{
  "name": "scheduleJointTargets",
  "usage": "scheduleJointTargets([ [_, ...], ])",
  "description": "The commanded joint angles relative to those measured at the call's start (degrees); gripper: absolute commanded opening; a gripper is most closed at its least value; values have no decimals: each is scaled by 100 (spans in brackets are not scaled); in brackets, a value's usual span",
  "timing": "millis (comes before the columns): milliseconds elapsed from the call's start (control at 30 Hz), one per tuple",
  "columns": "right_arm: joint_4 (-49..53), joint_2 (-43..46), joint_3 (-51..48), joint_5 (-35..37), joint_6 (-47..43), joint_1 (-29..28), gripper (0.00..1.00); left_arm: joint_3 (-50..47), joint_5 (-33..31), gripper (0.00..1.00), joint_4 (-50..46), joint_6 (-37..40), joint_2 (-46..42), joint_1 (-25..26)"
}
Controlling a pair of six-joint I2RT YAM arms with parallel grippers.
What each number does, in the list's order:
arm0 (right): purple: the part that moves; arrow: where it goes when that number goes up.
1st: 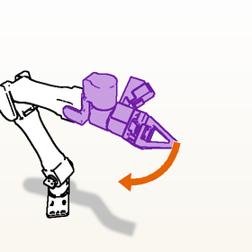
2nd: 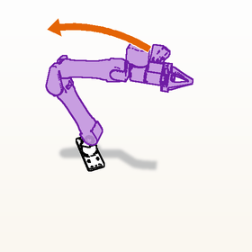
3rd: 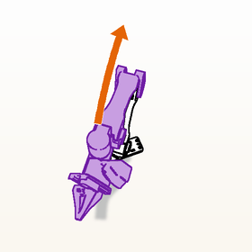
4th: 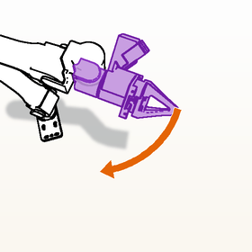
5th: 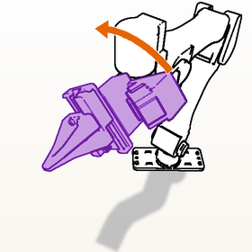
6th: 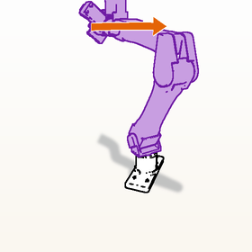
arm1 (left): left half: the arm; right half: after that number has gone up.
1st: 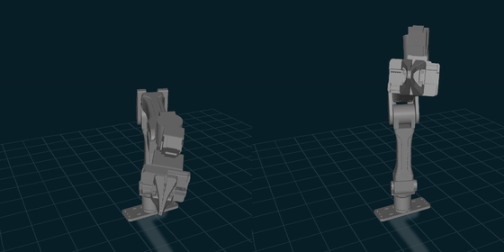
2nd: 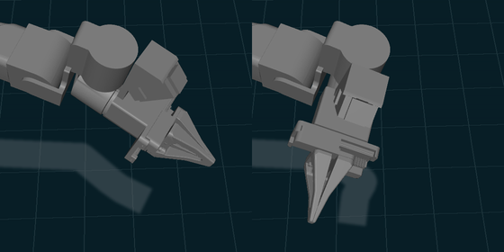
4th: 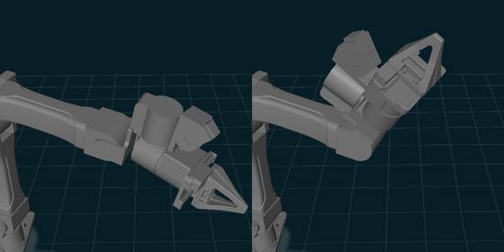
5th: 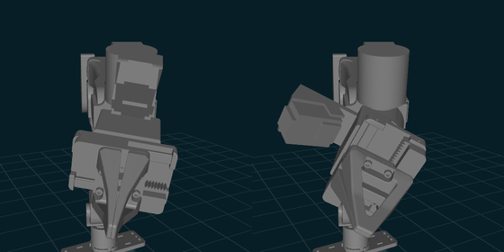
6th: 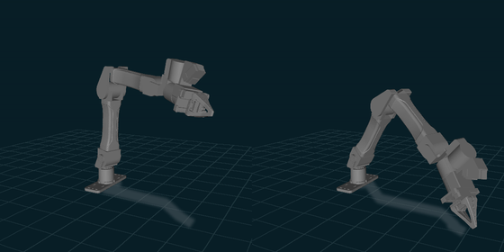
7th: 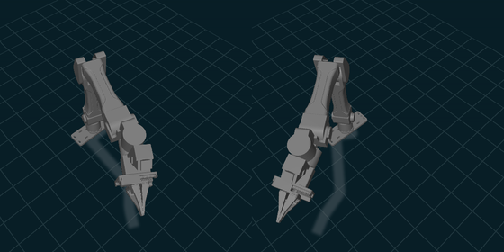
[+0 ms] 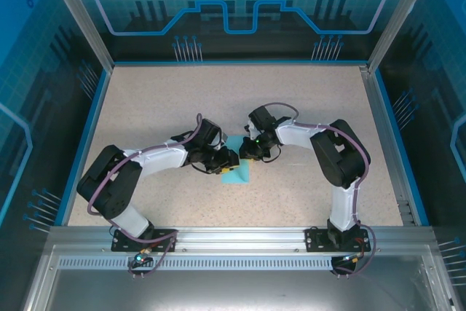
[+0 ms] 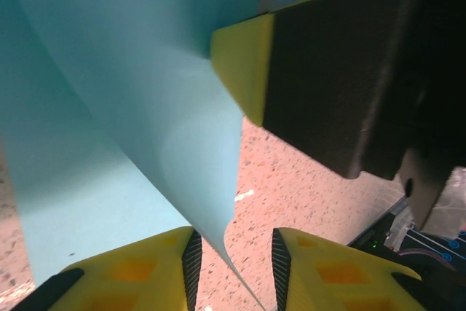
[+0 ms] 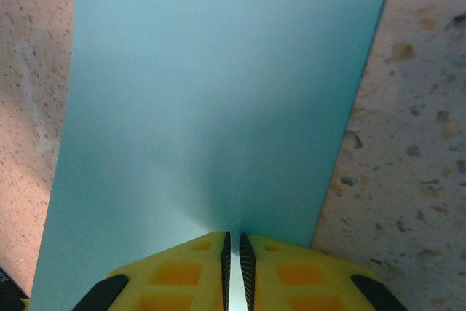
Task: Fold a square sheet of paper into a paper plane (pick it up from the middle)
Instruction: Fold the triangle a second time at the center of the table.
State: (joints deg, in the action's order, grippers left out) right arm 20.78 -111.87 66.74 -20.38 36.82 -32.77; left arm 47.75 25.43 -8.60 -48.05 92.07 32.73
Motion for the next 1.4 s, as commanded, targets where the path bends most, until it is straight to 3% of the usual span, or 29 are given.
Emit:
scheduleJointTargets([
  [0, -86, -202, -192, -197, 136, 93, 16, 103, 156, 36, 358, -27, 141, -31],
  [233, -380, 296, -483, -643, 289, 319, 23, 108, 23, 54, 631, -61, 294, -35],
  [600, -865, 1133, -1510, -700, 493, 786, 31, 184, 43, 59, 818, -90, 570, -56],
  [800, -1476, 1482, -1932, -1259, 248, 861, 39, 162, -49, 46, 791, -130, 593, -93],
  [967, -1430, 1342, -1671, -1408, 54, 553, 39, 121, -139, 37, 699, -120, 574, -97],
  [1367, -1500, 867, -1282, -1466, 98, 417, 20, 112, -170, 31, 585, -91, 522, -91],
])
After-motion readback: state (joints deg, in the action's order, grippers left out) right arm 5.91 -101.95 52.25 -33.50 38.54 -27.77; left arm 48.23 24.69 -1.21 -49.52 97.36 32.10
